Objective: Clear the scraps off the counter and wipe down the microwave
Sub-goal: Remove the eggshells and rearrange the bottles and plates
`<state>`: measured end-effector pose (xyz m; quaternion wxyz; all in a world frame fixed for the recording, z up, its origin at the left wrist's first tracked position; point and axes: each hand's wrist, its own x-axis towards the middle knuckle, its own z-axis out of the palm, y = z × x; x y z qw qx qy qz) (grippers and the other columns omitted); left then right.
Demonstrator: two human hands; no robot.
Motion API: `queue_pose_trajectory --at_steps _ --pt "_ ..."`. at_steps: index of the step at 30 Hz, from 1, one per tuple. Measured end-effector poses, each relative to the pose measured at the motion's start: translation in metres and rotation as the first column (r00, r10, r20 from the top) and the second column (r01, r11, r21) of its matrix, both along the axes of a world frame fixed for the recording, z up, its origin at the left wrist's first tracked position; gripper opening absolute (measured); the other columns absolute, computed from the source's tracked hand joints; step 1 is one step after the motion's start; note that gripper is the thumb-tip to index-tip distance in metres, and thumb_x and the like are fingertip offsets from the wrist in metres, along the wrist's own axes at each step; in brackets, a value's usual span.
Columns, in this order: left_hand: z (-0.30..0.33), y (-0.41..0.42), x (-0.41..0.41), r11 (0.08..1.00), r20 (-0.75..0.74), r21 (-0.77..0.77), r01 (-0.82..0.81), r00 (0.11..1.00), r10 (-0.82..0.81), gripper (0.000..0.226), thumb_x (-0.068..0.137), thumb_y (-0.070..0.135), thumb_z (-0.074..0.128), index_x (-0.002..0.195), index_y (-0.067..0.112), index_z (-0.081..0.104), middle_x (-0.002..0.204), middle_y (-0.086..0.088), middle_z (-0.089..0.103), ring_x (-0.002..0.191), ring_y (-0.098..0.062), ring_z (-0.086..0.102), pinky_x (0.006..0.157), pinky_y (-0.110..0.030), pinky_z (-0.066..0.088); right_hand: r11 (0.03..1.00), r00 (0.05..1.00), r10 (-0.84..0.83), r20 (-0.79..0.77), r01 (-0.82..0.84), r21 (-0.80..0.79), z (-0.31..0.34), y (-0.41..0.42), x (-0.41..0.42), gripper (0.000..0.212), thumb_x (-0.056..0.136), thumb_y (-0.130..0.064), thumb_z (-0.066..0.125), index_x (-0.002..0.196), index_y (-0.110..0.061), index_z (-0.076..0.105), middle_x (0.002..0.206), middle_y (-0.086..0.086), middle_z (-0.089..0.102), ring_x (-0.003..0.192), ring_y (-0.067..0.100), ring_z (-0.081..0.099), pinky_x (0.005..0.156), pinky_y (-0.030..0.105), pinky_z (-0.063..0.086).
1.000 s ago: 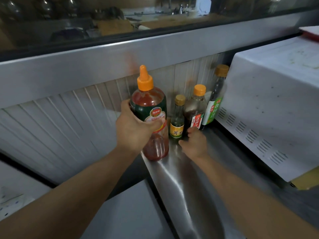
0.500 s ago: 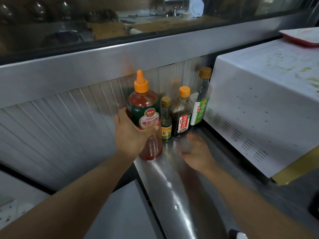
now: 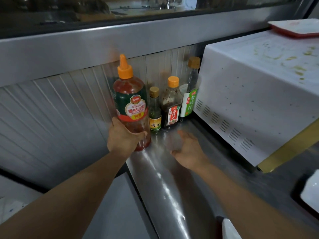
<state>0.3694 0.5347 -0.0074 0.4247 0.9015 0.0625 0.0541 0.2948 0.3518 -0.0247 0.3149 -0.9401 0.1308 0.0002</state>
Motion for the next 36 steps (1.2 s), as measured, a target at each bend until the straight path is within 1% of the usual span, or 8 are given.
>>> queue_pose_trajectory --at_steps 4,9,14,18,22,24,31,36 --pt "0.002 0.002 -0.005 1.0 -0.029 0.017 0.021 0.999 -0.021 0.095 0.053 0.037 0.089 0.128 0.014 0.036 0.13 -0.006 0.052 0.119 -0.027 0.053 0.093 -0.043 0.049 1.0 1.0 0.016 -0.016 -0.016 -0.017 0.002 -0.002 -0.007 0.069 0.079 -0.023 0.069 0.139 -0.018 0.035 0.139 0.009 0.039 0.132 0.026 0.031 0.108 0.029 0.03" --pt "0.018 0.008 -0.025 0.985 -0.222 0.161 0.063 0.975 -0.027 0.091 0.066 0.029 0.083 0.135 0.007 0.028 0.136 -0.013 0.038 0.121 -0.032 0.048 0.096 -0.047 0.047 0.998 0.996 0.031 -0.08 -0.034 -0.045 0.018 -0.01 -0.027 0.076 0.08 -0.025 0.067 0.144 -0.022 0.027 0.146 0.005 0.031 0.137 0.025 0.023 0.111 0.029 0.025" --pt "0.043 -0.004 -0.071 0.896 -0.341 0.32 0.308 0.92 -0.195 0.08 0.072 0.033 0.076 0.137 0.015 0.033 0.129 -0.011 0.048 0.114 -0.031 0.053 0.095 -0.046 0.048 0.992 0.995 0.052 -0.081 -0.061 -0.112 0.049 -0.019 -0.064 0.076 0.077 -0.026 0.07 0.142 -0.017 0.031 0.141 0.011 0.036 0.132 0.028 0.029 0.108 0.031 0.032" --pt "0.067 -0.027 -0.122 0.848 -0.367 0.359 0.39 0.894 -0.256 0.073 0.077 0.034 0.072 0.134 0.012 0.032 0.132 -0.013 0.044 0.117 -0.032 0.05 0.096 -0.046 0.046 0.982 0.993 0.092 -0.078 -0.104 -0.158 0.071 -0.027 -0.107 0.081 0.076 -0.03 0.072 0.143 -0.015 0.028 0.141 0.011 0.033 0.131 0.029 0.028 0.11 0.033 0.028" --pt "0.08 -0.049 -0.178 0.836 -0.367 0.358 0.415 0.886 -0.283 0.079 0.078 0.036 0.072 0.139 0.013 0.027 0.139 -0.013 0.038 0.124 -0.031 0.045 0.1 -0.046 0.043 0.983 0.992 0.099 -0.076 -0.11 -0.147 0.086 -0.039 -0.157 0.084 0.078 -0.032 0.071 0.146 -0.016 0.023 0.145 0.009 0.029 0.135 0.029 0.023 0.112 0.034 0.026" --pt "0.085 -0.058 -0.205 0.828 -0.37 0.353 0.436 0.878 -0.304 0.084 0.08 0.036 0.07 0.144 0.013 0.021 0.142 -0.012 0.037 0.128 -0.029 0.042 0.102 -0.045 0.041 0.987 0.995 0.084 -0.062 -0.091 -0.134 0.093 -0.046 -0.182 0.08 0.078 -0.032 0.071 0.144 -0.017 0.027 0.144 0.007 0.03 0.133 0.027 0.024 0.11 0.035 0.029" --pt "0.097 -0.081 -0.285 0.807 -0.387 0.301 0.509 0.838 -0.384 0.07 0.083 0.033 0.068 0.136 0.011 0.029 0.134 -0.014 0.043 0.121 -0.032 0.047 0.096 -0.041 0.045 0.983 0.997 0.049 -0.055 -0.057 -0.172 0.111 -0.07 -0.254 0.061 0.075 -0.034 0.07 0.129 -0.018 0.045 0.129 0.007 0.046 0.126 0.027 0.039 0.103 0.032 0.037" --pt "0.098 -0.092 -0.315 0.755 -0.407 0.331 0.566 0.808 -0.427 0.075 0.082 0.038 0.066 0.14 0.012 0.026 0.136 -0.013 0.039 0.122 -0.03 0.046 0.099 -0.041 0.043 0.989 0.998 -0.055 -0.043 0.049 -0.139 0.116 -0.089 -0.303 0.067 0.081 -0.03 0.066 0.138 -0.012 0.035 0.14 0.01 0.039 0.133 0.026 0.029 0.108 0.031 0.026"
